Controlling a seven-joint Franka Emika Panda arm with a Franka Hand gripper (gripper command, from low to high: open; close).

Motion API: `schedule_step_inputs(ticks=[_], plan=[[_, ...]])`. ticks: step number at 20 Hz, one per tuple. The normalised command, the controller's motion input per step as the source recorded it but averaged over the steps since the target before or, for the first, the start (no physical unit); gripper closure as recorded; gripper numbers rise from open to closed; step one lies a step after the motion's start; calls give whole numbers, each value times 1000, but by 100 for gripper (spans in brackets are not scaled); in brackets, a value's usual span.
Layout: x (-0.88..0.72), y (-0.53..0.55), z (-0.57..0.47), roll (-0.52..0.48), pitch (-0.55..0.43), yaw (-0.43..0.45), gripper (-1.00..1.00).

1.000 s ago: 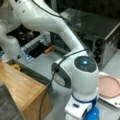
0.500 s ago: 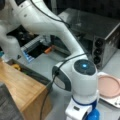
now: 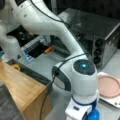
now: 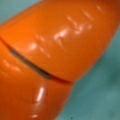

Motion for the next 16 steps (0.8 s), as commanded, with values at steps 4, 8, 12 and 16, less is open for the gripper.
schedule_step_inputs(ticks=[4,8,12,16], plan=[[241,-15,-190,4,67,83,100],[245,-31,-185,15,59,85,100],[241,-54,-209,-2,62,62,100],[216,-69,-124,1,98,68,100]])
